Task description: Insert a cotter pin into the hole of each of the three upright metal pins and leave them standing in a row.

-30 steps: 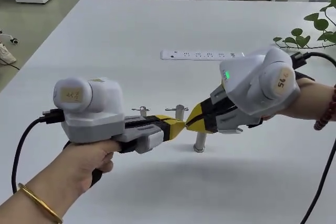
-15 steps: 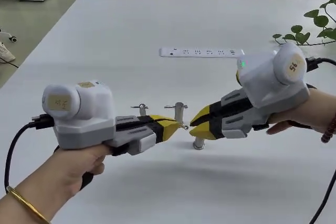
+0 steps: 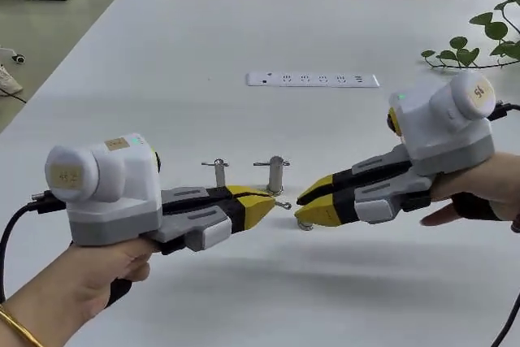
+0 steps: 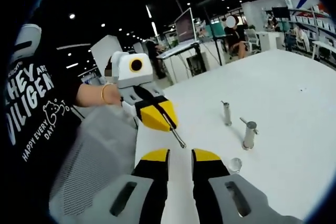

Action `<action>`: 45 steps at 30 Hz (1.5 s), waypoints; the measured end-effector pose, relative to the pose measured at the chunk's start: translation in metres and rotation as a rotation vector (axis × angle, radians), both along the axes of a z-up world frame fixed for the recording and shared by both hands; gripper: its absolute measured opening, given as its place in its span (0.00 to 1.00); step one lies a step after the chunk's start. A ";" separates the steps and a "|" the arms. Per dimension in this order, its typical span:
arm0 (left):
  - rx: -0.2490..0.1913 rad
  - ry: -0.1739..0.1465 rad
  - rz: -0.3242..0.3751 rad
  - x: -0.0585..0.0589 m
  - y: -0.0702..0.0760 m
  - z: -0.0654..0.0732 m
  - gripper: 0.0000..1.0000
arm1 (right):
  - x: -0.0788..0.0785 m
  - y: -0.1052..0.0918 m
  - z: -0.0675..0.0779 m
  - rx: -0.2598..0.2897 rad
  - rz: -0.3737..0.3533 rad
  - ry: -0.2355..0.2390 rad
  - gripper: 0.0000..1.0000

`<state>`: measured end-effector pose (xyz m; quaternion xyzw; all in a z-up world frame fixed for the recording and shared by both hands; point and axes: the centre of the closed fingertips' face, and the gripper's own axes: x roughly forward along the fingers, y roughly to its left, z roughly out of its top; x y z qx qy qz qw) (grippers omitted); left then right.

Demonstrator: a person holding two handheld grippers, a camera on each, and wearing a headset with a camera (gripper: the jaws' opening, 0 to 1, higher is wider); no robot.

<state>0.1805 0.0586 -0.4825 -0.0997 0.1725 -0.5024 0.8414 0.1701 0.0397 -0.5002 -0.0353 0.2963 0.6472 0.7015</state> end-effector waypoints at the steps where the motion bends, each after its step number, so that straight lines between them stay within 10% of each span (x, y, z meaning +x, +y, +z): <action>1: -0.002 -0.001 -0.003 -0.001 0.000 0.001 0.00 | -0.001 0.000 0.000 0.004 0.001 0.005 0.12; 13: -0.043 -0.023 -0.085 -0.015 -0.010 0.011 0.00 | -0.019 0.006 0.006 0.071 0.058 0.090 0.12; 26: -0.057 -0.011 -0.134 -0.024 -0.016 0.011 0.00 | -0.026 0.008 0.010 0.075 0.105 0.081 0.01; 45: 0.039 -0.014 -0.163 -0.032 -0.019 -0.007 0.04 | -0.039 -0.001 -0.002 -0.080 0.253 -0.081 0.00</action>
